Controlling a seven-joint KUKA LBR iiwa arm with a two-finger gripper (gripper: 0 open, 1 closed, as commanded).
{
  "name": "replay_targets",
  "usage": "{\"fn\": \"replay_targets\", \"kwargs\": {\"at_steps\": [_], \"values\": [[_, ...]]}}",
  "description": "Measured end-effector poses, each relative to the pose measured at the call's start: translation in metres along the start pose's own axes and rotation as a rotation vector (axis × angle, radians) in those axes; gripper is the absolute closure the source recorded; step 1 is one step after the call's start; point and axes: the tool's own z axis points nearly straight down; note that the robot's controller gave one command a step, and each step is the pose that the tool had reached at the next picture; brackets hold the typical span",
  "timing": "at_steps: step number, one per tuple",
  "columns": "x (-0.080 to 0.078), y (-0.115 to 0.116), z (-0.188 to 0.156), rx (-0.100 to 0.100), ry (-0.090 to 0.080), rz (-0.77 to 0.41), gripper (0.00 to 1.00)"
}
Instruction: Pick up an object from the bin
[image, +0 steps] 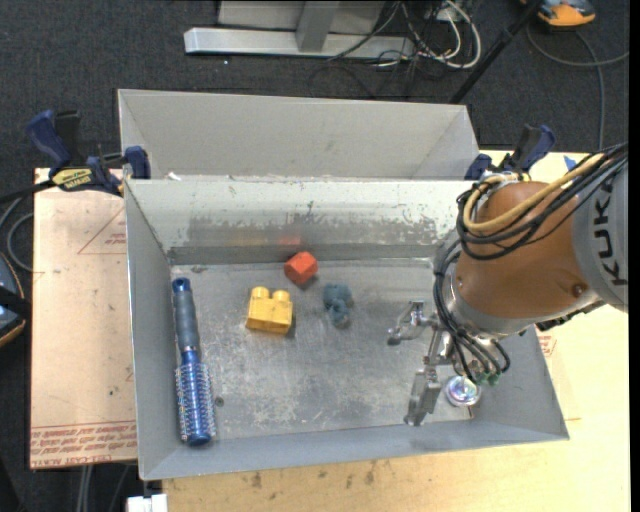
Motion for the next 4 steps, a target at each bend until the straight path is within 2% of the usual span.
{"fn": "replay_targets", "kwargs": {"at_steps": [1, 2, 3, 4], "values": [[-0.045, 0.013, -0.087, -0.002, -0.012, -0.267, 0.00], [-0.150, 0.092, 0.029, -0.006, -0.007, -0.399, 0.00], [-0.167, 0.126, 0.100, -0.006, -0.001, -0.431, 0.00], [-0.154, 0.147, 0.106, -0.002, -0.020, -0.499, 0.00]]}}
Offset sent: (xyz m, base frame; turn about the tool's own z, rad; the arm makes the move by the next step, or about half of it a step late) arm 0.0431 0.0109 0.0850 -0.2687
